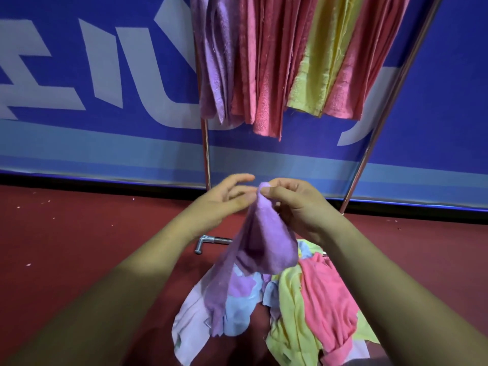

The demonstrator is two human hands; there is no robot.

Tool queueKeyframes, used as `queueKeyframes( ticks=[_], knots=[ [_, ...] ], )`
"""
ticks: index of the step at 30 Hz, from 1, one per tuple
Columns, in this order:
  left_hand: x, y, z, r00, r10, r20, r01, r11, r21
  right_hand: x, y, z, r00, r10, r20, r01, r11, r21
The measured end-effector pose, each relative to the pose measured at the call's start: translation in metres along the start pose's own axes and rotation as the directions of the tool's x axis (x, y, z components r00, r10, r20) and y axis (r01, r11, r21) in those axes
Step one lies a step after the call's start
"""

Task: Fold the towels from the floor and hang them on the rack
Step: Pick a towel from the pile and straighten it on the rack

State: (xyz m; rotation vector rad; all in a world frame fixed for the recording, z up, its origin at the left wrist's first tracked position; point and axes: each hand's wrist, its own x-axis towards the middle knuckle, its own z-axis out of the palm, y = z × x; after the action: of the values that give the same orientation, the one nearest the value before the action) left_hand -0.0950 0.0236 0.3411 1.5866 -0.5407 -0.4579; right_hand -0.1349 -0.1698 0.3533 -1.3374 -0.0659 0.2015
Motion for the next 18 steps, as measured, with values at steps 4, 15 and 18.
queueKeyframes(
  ticks=[4,15,18],
  knots=[
    [0.001,-0.001,0.006,0.996,0.053,-0.075,-0.035,0.974,0.223,0.002,0.000,-0.004,0.999,-0.011,0.033,0.013,0.998,-0.055],
    [0.000,0.006,-0.015,0.925,-0.029,-0.379,-0.076,0.963,-0.260,0.003,0.008,-0.026,0.992,0.104,-0.078,-0.112,0.988,-0.104],
    [-0.001,0.008,-0.006,0.948,-0.016,-0.317,-0.069,0.965,-0.255,0.007,0.019,-0.009,0.978,0.203,-0.041,-0.207,0.958,-0.201]
  ],
)
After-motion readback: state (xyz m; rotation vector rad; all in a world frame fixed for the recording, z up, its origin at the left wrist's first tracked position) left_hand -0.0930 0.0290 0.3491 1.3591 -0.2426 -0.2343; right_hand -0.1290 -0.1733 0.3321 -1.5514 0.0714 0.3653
